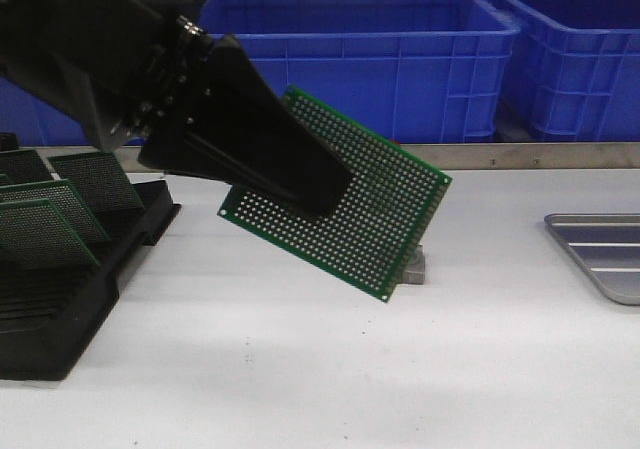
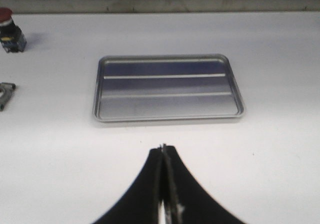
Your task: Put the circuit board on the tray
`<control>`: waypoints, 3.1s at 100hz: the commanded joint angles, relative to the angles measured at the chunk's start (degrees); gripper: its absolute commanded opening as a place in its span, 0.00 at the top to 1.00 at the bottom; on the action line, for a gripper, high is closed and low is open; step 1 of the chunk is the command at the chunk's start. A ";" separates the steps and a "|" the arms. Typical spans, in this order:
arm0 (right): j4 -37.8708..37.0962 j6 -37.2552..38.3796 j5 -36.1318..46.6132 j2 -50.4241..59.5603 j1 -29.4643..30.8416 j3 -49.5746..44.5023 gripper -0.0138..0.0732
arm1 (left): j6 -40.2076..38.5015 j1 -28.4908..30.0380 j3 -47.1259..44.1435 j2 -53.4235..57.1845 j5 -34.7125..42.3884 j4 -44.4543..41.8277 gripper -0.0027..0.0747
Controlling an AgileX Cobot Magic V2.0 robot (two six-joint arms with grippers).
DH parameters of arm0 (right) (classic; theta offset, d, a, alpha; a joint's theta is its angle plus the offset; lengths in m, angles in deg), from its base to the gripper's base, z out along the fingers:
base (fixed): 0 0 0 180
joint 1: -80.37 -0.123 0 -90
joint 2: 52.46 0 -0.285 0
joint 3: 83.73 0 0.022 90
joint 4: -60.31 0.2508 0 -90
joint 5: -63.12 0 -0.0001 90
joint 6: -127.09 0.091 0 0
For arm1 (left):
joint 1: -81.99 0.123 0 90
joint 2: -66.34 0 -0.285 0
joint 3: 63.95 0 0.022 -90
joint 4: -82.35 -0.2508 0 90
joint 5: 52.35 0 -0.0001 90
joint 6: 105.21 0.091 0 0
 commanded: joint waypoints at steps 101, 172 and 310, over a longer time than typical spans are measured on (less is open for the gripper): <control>67.74 -86.13 -13.61 -55.72 -14.30 18.71 0.22 | -0.06 -0.54 1.83 1.57 -1.24 3.74 0.99; 69.08 -86.06 -20.77 -65.35 -21.25 25.91 0.92 | 0.08 -0.54 1.95 1.57 -0.83 3.87 0.77; 37.32 -37.26 12.94 -68.08 6.84 25.85 0.92 | 0.08 -0.54 1.95 1.57 4.43 3.87 0.23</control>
